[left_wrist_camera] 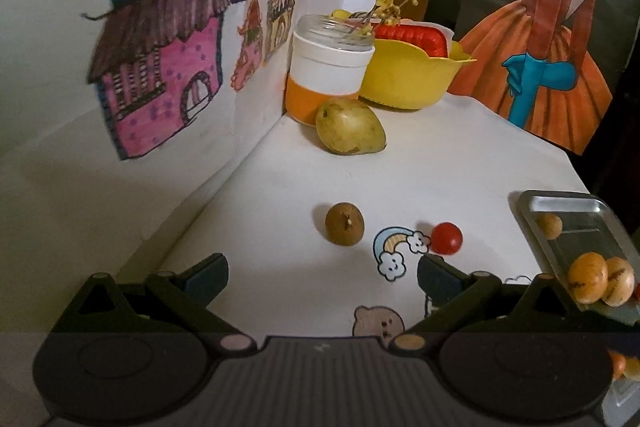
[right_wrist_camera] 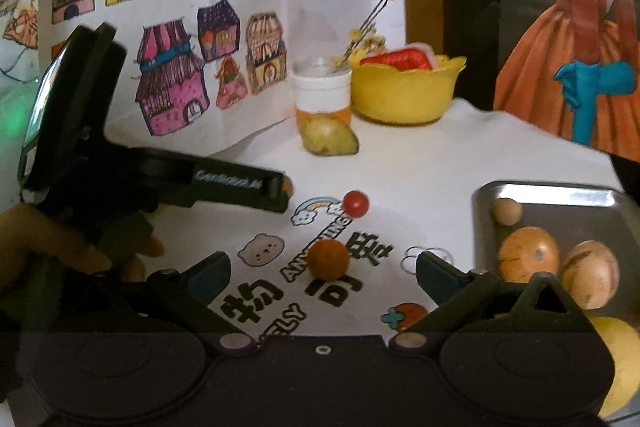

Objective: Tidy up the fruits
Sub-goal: 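Move the left tool to a small brown kiwi while the right tool approaches another tangerine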

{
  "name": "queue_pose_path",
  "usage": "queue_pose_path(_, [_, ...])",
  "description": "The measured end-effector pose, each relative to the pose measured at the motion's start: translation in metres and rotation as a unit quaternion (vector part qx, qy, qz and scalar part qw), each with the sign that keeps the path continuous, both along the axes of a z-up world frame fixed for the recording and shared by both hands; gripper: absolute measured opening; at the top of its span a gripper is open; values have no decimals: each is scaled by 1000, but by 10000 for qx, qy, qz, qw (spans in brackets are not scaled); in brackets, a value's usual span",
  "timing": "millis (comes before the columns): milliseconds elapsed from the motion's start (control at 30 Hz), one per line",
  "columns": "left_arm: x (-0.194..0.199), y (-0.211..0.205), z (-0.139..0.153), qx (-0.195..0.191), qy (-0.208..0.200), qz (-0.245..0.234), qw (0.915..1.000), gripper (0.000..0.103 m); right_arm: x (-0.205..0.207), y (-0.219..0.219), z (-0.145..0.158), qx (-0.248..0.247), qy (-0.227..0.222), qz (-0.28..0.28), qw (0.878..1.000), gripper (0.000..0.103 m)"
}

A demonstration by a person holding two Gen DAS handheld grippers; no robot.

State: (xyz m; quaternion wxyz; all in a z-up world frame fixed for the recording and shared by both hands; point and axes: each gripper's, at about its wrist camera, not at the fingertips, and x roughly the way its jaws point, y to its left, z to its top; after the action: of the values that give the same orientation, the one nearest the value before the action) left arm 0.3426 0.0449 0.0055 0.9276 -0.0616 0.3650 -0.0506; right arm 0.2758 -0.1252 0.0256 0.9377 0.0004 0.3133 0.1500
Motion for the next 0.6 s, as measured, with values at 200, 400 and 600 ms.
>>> queue_pose_path(200, [14, -7, -4, 211, -79, -46, 9997, 102, 9, 4, -6, -42, 97, 51, 9999, 91])
queue_pose_path(400, [19, -7, -6, 154, -145, -109, 9997, 98, 19, 2, -10, 8, 224, 19, 9997, 85])
queue_pose_path(600, [23, -10, -9, 100, -166, -148, 9997, 84, 23, 5, -13, 22, 267, 46, 9996, 75])
